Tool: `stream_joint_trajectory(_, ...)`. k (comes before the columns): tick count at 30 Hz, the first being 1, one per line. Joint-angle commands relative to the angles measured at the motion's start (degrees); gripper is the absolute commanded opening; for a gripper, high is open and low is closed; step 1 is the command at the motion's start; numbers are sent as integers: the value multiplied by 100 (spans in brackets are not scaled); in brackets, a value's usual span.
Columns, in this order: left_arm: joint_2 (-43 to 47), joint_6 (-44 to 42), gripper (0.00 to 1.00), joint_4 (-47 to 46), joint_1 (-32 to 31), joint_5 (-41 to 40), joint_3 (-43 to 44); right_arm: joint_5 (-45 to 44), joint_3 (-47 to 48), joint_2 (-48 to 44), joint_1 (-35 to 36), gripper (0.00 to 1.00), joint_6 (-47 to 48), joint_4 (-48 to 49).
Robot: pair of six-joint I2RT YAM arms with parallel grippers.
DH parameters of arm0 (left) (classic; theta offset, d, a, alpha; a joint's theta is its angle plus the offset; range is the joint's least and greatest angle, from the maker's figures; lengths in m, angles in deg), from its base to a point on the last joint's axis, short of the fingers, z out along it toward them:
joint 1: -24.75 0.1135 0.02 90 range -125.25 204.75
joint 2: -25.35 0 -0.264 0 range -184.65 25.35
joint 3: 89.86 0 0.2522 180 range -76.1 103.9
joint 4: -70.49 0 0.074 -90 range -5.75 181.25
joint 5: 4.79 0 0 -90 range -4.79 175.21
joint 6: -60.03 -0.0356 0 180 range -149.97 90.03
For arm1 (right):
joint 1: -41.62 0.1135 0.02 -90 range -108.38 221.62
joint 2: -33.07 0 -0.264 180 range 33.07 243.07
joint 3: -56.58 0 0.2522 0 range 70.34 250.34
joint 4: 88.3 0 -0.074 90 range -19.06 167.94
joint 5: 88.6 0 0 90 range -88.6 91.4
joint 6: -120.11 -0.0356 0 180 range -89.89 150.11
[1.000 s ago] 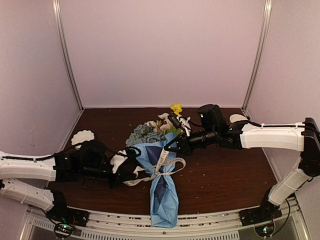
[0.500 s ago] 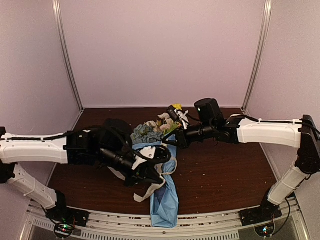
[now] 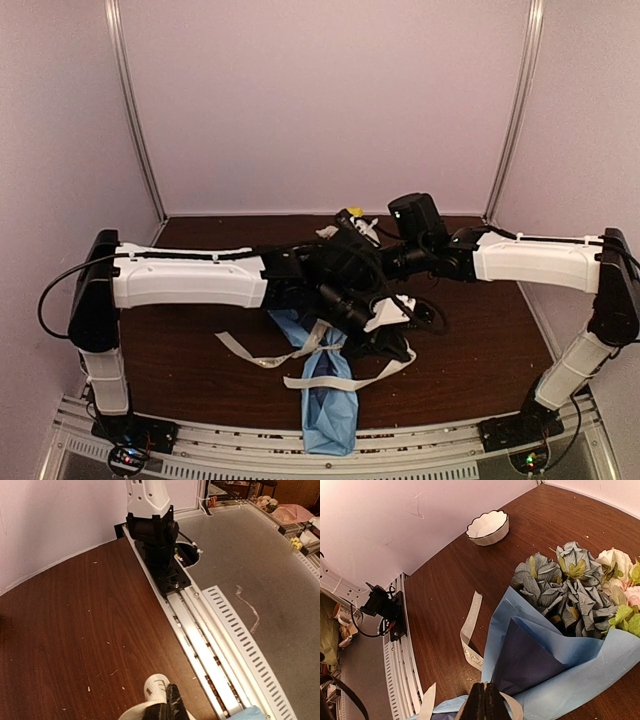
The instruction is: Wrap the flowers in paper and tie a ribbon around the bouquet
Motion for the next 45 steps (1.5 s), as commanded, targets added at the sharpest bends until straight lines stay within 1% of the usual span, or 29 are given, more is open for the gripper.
stream_joint_trajectory(1,-258,-268,0,-522,-64,-558,146,-62,152,-22,-33,0,97,-40)
stream_joint_trajectory(3,-378,-295,0,-598,-68,-799,60,-71,155,-36,-39,0,116,-82)
stream_joint_trajectory(4,-430,-297,2,-601,-68,-907,28,-68,159,-32,-34,0,125,-105)
stream_joint_trajectory(7,-479,-288,39,-506,-104,-1454,-33,-43,157,-15,-39,0,134,-136)
stream_joint_trajectory(8,-453,-306,48,-445,-123,-1636,-29,-42,151,-14,-38,0,135,-132)
stream_joint_trajectory(10,-365,-453,58,-294,-195,-1938,-17,-41,143,-6,-38,0,132,-120)
stream_joint_trajectory(14,-95,-698,67,-59,-324,-2486,9,-7,144,11,-36,0,117,-123)
stream_joint_trajectory(16,112,-697,68,-19,-332,-2616,-65,2,136,2,-38,0,117,-138)
stream_joint_trajectory(18,507,-612,68,-284,-332,-2721,-417,18,103,-22,-38,0,105,-127)
stream_joint_trajectory(20,1052,-431,68,-877,-305,-2757,-1161,44,56,-63,-34,0,81,-91)
stream_joint_trajectory(22,1674,-129,66,-1495,-195,-2555,-1827,80,15,-98,-34,0,24,-36)
stream_joint_trajectory(24,2273,346,61,-2228,85,-2205,-2521,121,-51,-153,-24,0,-68,68)
stream_joint_trajectory(27,3053,1316,46,-3519,688,-1855,-3733,168,-178,-255,17,0,-245,297)
stream_joint_trajectory(28,3273,1636,44,-3958,907,-1830,-4095,168,-222,-292,45,0,-313,380)
stream_joint_trajectory(30,3415,2168,42,-4444,1243,-1902,-4597,159,-277,-348,109,0,-391,496)
stream_joint_trajectory(31,3426,2227,43,-4550,1324,-2019,-4741,153,-296,-366,154,0,-425,541)
stream_joint_trajectory(34,3247,2136,58,-4685,1392,-2339,-4902,127,-372,-431,252,0,-539,674)
stream_joint_trajectory(35,3142,2108,62,-4676,1403,-2363,-4878,132,-410,-455,279,0,-586,747)
stream_joint_trajectory(36,3023,2110,64,-4672,1420,-2393,-4832,141,-450,-464,310,0,-626,802)
stream_joint_trajectory(39,2717,2161,64,-4705,1486,-2442,-4666,184,-482,-469,383,0,-656,832)
stream_joint_trajectory(42,2499,2175,63,-4918,1505,-2250,-4560,209,-494,-430,426,0,-654,784)
stream_joint_trajectory(44,2326,2180,61,-5013,1505,-2223,-4491,249,-482,-396,442,0,-660,784)
stream_joint_trajectory(45,2228,2210,57,-5028,1513,-2225,-4448,282,-472,-381,452,0,-657,787)
